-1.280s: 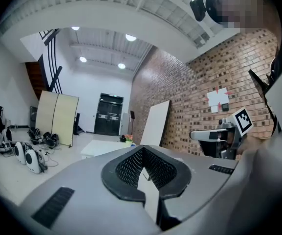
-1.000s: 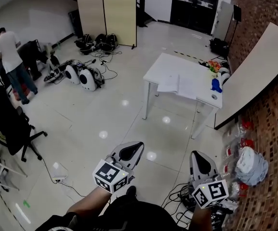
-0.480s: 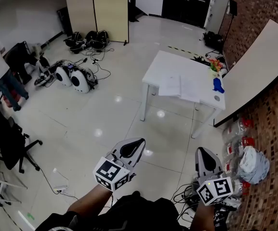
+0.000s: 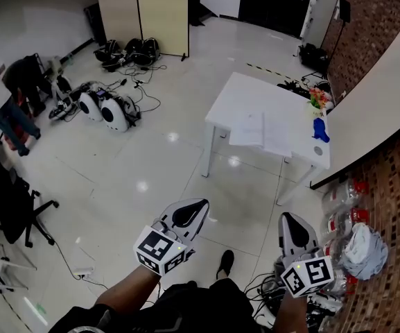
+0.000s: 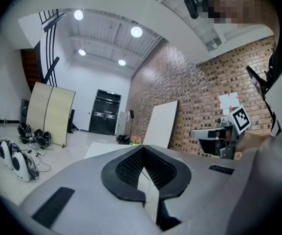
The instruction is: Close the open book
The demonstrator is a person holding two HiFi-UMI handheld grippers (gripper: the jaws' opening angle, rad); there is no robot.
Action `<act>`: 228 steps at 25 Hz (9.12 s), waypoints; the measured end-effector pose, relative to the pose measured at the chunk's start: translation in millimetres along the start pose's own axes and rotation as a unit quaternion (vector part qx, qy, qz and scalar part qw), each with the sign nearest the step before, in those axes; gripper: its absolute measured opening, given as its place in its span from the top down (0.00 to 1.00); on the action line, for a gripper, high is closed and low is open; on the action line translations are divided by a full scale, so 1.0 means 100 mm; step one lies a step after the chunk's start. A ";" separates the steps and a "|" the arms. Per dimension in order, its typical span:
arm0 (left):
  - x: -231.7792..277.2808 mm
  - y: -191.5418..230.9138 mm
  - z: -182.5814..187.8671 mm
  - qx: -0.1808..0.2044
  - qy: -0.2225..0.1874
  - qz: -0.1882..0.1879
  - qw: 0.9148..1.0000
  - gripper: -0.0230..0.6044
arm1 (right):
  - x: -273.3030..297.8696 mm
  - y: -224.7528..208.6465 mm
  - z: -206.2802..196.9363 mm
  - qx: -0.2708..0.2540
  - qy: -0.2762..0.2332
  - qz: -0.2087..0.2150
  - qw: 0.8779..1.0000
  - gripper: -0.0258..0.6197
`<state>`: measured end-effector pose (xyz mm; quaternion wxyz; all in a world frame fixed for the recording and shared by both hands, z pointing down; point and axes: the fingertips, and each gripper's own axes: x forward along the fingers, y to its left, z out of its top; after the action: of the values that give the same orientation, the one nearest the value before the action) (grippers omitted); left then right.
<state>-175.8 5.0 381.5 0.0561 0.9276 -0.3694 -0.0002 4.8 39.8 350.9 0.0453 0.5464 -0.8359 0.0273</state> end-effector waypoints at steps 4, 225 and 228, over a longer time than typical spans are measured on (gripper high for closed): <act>0.45 0.15 0.09 0.006 -0.002 0.017 1.000 0.97 | 0.35 -0.36 0.07 -0.001 -0.010 0.023 1.000 0.96; 2.39 1.15 0.12 -0.015 0.017 -0.071 0.997 0.97 | 2.02 -1.78 -0.05 0.017 0.038 -0.028 0.999 0.96; 2.17 1.07 0.09 -0.025 0.019 -0.079 0.996 0.97 | 1.78 -1.60 -0.01 0.026 0.039 -0.036 0.998 0.96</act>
<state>-91.7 -221.9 392.3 0.0859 0.9522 -0.2933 0.0041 80.1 -186.0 370.0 0.0647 0.5756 -0.8123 0.0682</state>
